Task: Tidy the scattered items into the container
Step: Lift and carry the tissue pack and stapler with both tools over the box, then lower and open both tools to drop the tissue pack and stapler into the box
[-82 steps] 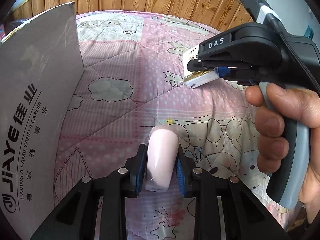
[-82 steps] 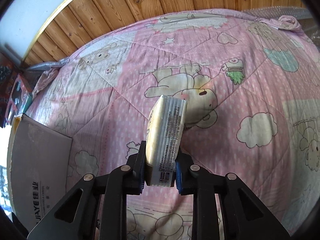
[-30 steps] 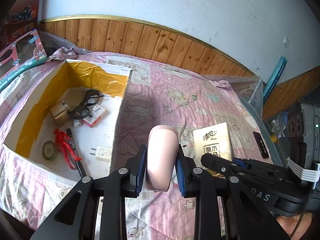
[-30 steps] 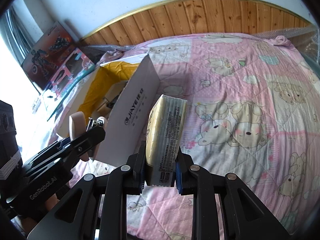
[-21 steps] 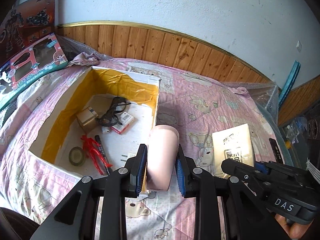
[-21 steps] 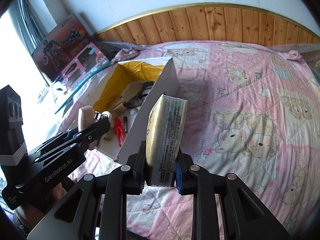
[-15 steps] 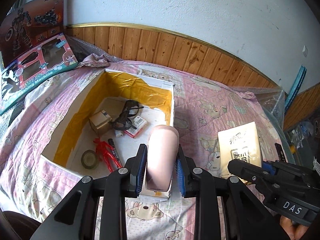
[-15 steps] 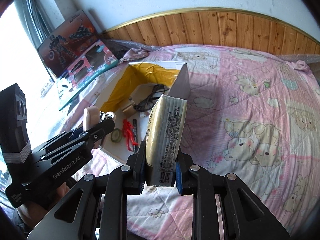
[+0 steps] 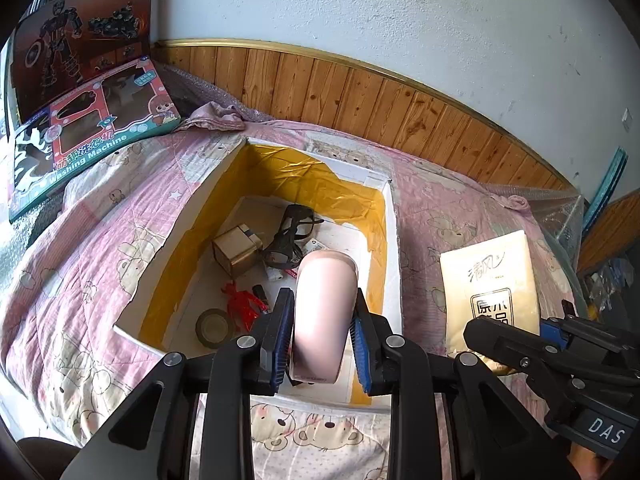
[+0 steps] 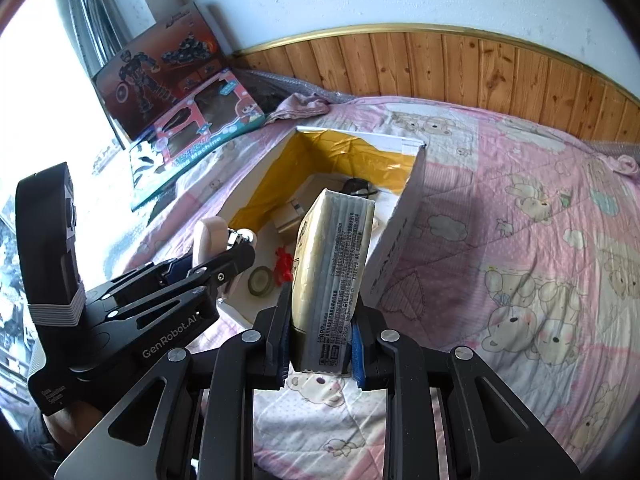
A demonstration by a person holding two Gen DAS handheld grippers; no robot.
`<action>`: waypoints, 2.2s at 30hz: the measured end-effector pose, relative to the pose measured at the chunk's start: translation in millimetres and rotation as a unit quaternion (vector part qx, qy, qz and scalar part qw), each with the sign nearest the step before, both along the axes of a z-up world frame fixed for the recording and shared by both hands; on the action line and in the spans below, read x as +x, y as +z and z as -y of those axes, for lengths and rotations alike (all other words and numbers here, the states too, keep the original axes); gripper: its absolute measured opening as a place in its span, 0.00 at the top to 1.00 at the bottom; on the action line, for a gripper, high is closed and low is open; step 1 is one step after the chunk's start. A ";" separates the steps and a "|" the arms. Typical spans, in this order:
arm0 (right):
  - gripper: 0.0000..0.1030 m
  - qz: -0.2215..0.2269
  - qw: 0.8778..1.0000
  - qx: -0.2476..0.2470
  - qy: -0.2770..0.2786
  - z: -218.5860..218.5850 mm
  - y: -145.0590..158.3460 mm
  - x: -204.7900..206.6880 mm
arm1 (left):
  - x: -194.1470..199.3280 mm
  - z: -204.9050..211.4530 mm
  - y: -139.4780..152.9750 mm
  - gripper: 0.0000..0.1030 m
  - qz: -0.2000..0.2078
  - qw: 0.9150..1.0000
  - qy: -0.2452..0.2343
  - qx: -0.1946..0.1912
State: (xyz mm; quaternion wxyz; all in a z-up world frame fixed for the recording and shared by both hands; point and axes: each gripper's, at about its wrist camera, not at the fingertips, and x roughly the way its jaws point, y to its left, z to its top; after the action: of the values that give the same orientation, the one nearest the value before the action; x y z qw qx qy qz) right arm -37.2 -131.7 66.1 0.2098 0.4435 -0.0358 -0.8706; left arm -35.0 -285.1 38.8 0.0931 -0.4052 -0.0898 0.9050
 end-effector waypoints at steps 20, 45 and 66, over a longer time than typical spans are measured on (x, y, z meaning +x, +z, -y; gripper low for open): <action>0.76 -0.013 0.999 0.029 0.019 35.3 9.1 -54.5 | -31.5 34.3 -15.6 0.72 0.019 1.000 0.021 0.005; 0.76 0.033 0.994 0.102 0.008 39.8 -34.4 -177.1 | -93.3 -11.3 -49.7 0.72 0.114 0.992 -0.032 0.038; 0.57 0.050 0.989 0.141 -0.006 27.7 -74.1 -198.1 | -107.8 13.2 -64.4 0.47 0.126 0.990 -0.004 0.066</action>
State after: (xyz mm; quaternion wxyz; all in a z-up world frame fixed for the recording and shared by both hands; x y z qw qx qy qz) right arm -235.3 -159.4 -8.0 0.1380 0.5113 0.0742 -0.8450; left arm -142.7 -298.3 -25.6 0.1112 -0.5095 -0.1589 0.8384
